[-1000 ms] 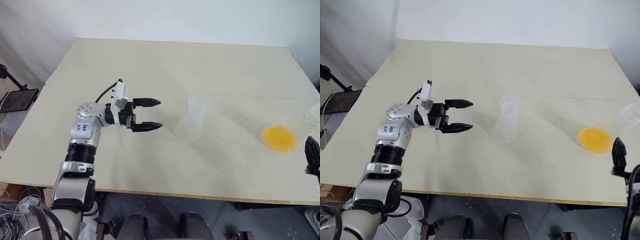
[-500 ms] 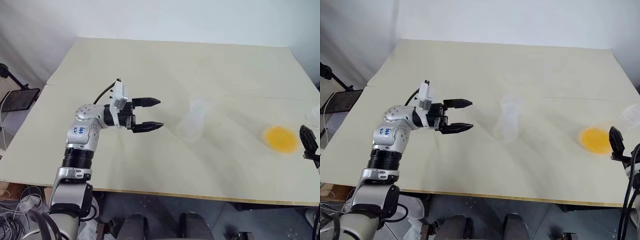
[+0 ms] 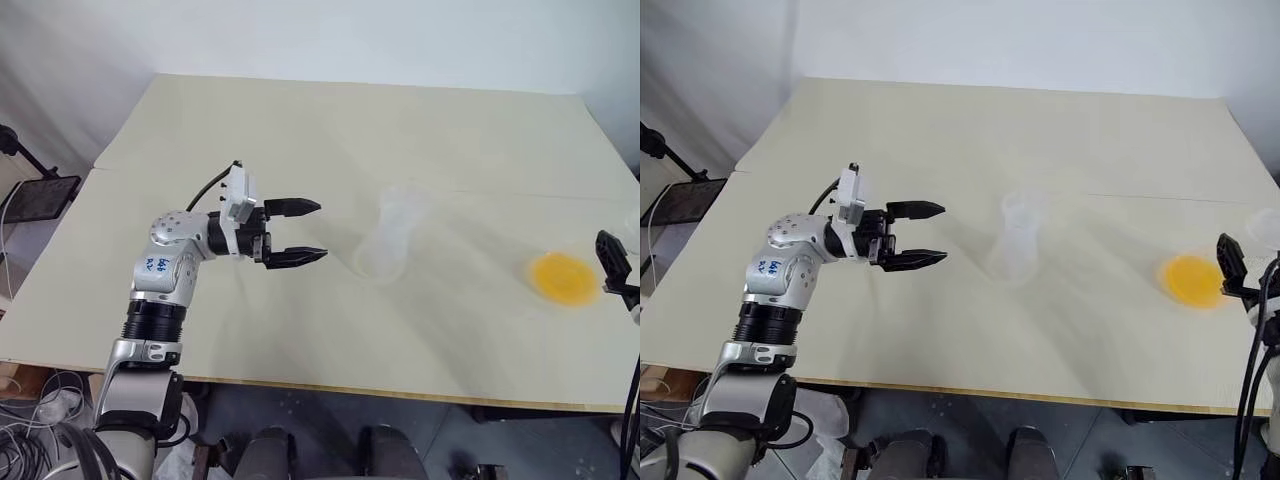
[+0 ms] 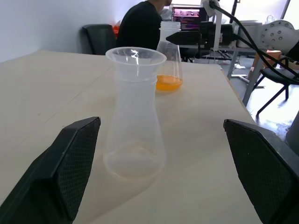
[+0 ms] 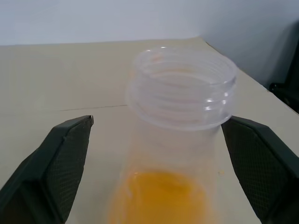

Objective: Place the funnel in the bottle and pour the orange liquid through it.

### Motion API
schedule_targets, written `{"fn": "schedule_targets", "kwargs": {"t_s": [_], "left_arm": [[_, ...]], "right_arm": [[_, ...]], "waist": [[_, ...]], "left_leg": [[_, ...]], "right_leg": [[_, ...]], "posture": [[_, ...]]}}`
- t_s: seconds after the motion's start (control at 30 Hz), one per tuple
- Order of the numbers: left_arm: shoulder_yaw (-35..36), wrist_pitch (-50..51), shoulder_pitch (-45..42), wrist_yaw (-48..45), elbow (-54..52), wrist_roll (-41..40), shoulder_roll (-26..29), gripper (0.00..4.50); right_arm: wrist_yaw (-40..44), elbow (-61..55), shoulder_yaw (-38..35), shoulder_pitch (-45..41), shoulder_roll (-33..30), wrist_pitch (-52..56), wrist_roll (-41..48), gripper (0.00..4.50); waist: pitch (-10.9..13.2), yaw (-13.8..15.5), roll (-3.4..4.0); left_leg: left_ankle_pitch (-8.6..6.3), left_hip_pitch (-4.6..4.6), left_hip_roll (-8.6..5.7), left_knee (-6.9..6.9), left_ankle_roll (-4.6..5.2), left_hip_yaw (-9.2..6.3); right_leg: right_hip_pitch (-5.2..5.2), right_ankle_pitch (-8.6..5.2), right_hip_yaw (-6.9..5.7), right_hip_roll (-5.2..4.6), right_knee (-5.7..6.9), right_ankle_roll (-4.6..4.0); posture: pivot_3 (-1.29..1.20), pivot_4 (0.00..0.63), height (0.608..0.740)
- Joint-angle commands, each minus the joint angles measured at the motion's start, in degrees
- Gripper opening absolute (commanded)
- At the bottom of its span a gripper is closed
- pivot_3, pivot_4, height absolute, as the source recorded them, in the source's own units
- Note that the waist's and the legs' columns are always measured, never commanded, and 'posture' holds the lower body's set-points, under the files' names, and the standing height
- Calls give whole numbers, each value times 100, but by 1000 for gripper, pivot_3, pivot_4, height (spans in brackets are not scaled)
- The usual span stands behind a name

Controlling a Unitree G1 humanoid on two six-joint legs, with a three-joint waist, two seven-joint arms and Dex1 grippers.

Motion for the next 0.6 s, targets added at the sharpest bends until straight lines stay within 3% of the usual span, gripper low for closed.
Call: {"fn": "schedule_targets", "kwargs": {"t_s": [0.03,0.6], "left_arm": [[33,-49,-5,-7,-266,-145,57,4472],[42,-86,16,19,-310,-149,72,4472]], "right_arm": [[99,160,-12,-223,-178,-109,-114,4500],[298,1134,5,-1013,-219,-255,-379,4500]], "waist": [[0,-1,0],[0,-5,0]], "left_leg": [[0,0,0,0,0,0],[0,-4,0,0,0,3]], "right_leg": [[0,0,-2,0,0,0],[0,0,-8,-1,-2,0]], "posture": [[0,150,740],[0,150,740]]}}
